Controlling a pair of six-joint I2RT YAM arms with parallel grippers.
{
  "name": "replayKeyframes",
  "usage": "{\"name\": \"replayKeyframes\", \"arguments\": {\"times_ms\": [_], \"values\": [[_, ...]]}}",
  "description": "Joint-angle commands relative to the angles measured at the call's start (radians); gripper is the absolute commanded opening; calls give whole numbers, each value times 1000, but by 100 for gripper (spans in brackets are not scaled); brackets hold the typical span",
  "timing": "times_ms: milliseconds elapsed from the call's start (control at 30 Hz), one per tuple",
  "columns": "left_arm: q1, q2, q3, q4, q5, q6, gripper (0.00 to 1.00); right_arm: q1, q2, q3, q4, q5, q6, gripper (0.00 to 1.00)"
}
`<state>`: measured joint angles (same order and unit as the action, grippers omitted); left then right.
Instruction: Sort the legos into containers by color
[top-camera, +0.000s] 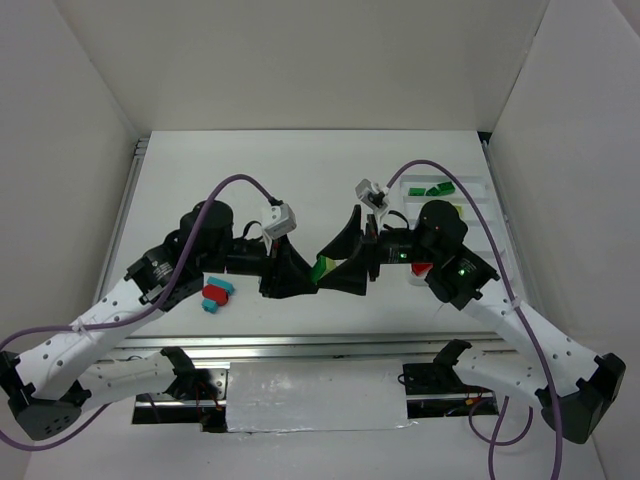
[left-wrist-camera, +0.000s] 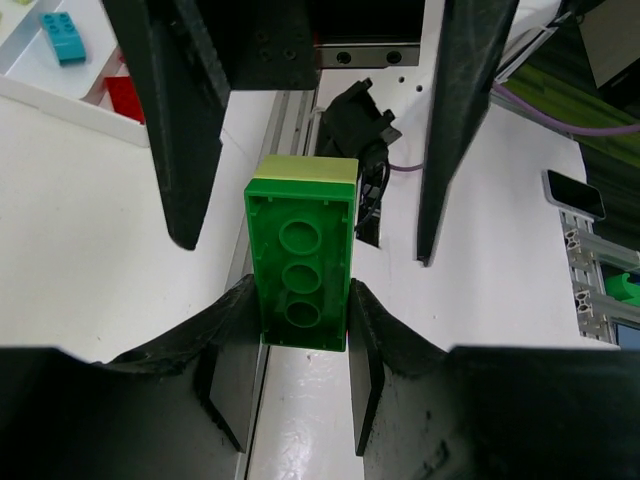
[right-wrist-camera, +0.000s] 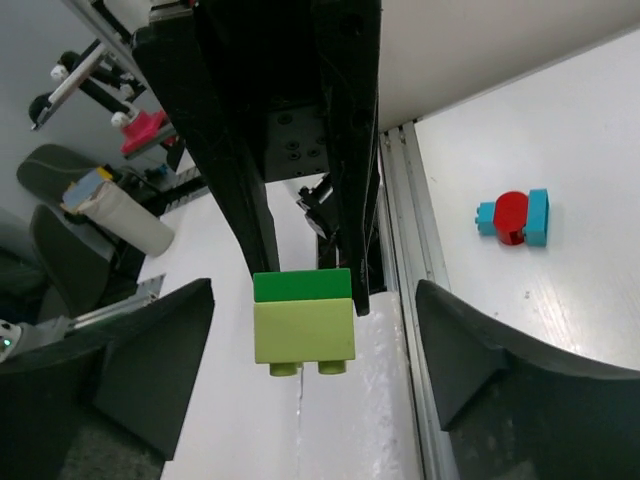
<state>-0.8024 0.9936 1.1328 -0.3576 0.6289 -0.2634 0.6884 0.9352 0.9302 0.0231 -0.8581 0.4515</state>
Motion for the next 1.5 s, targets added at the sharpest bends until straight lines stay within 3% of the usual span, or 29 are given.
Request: {"name": "replayKeyframes", "arguments": {"times_ms": [0, 100, 333, 567, 800, 967, 1067, 1267, 1467], "values": [[-3, -21, 33, 80, 46, 16, 0, -15, -10, -19, 138, -70, 79, 91], [-1, -53, 21, 95, 41, 15, 0, -50, -36, -63, 260, -114, 145, 87], [-1, -55, 15, 103, 41, 9, 0, -61, -52, -102, 339, -147, 190, 69], [-3, -44, 9, 112, 52, 3, 0, -61, -45, -102, 363, -139, 208, 68], [-1, -24, 16, 103, 37, 3, 0, -62, -10, -99, 400, -140, 231, 46], [-1, -13, 21, 97, 15, 0, 0, -58, 2, -110, 440, -151, 254, 45], [0, -15, 27, 89, 2, -3, 0, -58, 7, -106, 430, -165, 207, 0], [25, -32, 51, 51, -3, 4, 0, -111, 16, -131, 266, -199, 3, 0], [37, -49, 59, 20, 0, 26, 0, -194, 28, -157, 216, -377, -82, 0]]}}
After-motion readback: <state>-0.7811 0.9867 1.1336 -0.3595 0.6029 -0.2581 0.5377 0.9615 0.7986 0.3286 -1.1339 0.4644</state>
